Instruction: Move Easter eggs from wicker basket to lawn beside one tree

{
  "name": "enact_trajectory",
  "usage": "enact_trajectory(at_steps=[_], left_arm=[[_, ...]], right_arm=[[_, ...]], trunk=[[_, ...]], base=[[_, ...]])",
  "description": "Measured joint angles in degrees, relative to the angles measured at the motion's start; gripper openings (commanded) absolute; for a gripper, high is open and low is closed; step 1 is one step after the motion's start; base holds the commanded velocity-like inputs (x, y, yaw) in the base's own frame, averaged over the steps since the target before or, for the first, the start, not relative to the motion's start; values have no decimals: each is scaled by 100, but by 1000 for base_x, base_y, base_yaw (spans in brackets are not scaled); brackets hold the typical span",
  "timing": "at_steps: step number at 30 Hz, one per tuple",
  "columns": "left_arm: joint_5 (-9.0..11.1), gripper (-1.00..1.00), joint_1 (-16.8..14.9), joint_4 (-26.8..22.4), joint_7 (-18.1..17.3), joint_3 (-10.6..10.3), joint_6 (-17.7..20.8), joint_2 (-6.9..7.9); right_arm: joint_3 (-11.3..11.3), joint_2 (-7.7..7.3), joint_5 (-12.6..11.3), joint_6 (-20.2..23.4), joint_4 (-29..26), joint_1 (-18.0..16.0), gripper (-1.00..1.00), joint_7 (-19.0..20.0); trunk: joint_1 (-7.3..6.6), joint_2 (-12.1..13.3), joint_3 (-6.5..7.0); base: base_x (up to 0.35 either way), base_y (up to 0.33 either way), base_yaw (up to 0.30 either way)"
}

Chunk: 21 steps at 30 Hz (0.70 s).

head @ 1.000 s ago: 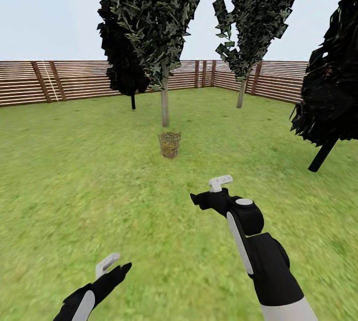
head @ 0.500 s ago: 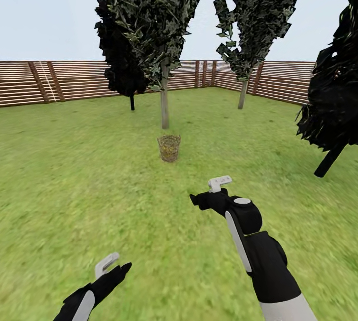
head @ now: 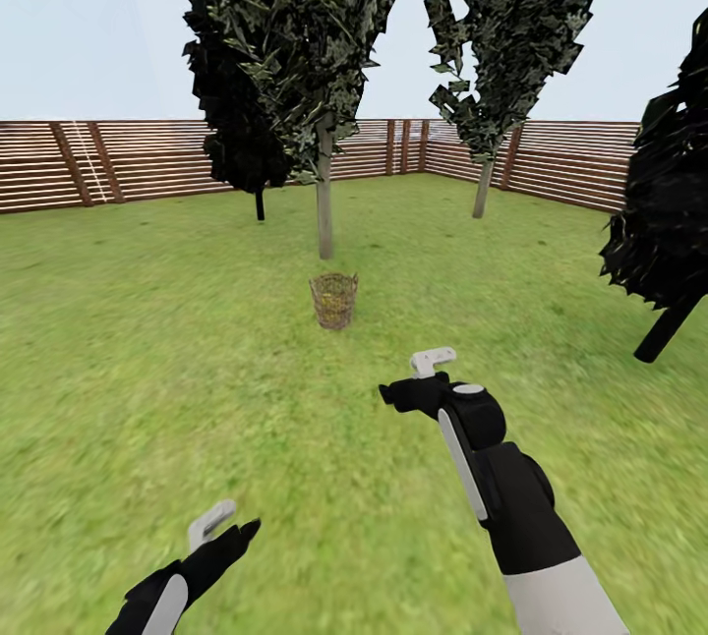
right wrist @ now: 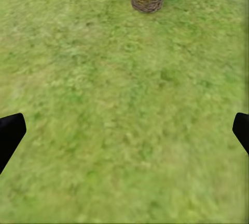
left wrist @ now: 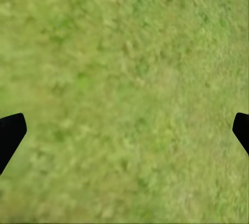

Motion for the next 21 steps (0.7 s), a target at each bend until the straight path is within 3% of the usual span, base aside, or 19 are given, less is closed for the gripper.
enact_trajectory(at_steps=[12,21], left_arm=[[0,100,0,0,8,-2,0,0],[-2,100,7,-8,-10,-3,-6,0]], right_arm=[[-1,2,-4,7,193,-76,100,-56],[-25,6,-10,-14,1327,-613,100,-78]], trunk=[[0,0,0],[0,1,0]], base=[[334,0,0],[334,0,0]])
